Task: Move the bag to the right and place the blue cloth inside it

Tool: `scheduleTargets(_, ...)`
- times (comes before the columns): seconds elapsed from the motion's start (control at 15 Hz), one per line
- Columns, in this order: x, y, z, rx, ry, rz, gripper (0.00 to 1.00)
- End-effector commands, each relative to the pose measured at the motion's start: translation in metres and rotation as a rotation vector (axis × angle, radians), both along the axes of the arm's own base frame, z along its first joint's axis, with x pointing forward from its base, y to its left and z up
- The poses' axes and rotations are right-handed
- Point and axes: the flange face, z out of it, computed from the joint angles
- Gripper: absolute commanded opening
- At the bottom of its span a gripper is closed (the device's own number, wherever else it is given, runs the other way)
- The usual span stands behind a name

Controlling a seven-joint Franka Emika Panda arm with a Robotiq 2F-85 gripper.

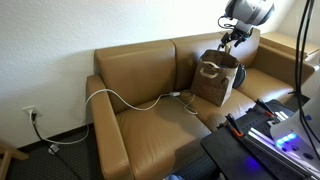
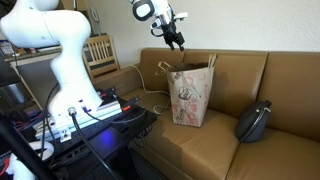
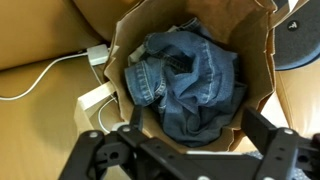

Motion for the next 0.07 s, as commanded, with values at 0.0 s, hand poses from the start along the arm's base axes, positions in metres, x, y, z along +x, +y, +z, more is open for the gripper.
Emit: scheduleTargets(0.0, -0.0056, 0.0034, 0.0031, 0.026, -0.010, 0.022, 1.00)
